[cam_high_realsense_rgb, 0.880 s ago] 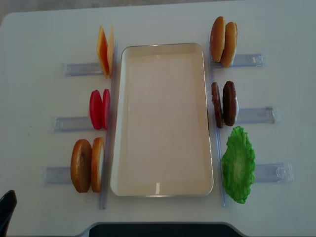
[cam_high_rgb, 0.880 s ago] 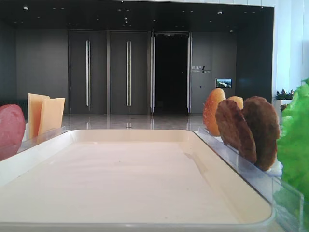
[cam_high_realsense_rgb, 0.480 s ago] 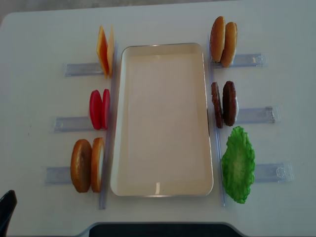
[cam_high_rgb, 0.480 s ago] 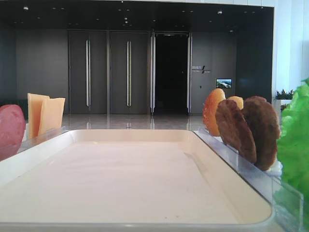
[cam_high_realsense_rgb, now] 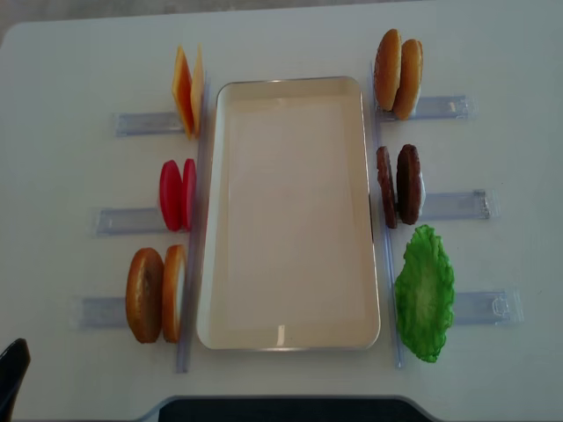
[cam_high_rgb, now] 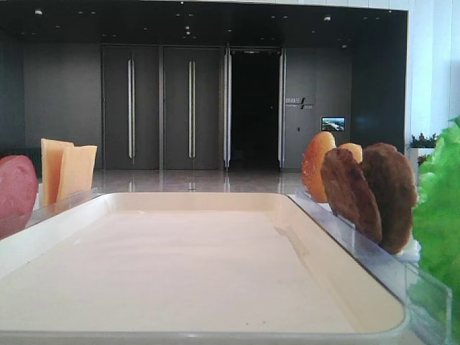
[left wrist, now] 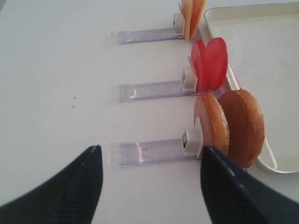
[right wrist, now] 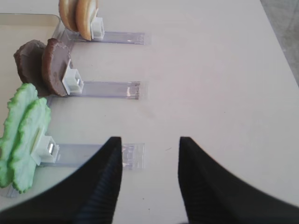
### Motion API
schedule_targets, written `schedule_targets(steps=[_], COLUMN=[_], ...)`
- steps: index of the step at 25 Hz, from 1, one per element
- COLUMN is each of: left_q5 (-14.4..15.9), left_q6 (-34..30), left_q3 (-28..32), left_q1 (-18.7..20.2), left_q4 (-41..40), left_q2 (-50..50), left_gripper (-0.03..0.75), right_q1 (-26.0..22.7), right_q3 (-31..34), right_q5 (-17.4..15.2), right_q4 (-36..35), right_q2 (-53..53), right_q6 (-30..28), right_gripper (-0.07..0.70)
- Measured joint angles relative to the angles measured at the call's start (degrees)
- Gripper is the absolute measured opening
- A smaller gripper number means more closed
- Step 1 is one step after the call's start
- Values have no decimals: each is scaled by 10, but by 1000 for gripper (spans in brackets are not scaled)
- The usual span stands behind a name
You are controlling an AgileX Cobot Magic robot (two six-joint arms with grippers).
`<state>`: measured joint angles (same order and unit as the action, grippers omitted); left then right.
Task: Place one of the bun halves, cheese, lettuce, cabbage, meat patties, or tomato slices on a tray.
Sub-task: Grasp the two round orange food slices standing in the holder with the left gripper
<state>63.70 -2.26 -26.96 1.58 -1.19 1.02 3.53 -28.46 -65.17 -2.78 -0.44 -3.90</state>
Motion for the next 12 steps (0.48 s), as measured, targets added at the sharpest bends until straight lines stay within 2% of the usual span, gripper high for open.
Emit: schedule_targets(steps=[12], left_q5=[0], left_q6=[0], left_q3=[0], left_q1=[0], left_q4=[0], left_q2=[0], left_gripper=[506], right_q1=[0], right_q3=[0], right_q5=[0], right_q4=[0], right_q2=[0], right_q6=[0], right_gripper=[307])
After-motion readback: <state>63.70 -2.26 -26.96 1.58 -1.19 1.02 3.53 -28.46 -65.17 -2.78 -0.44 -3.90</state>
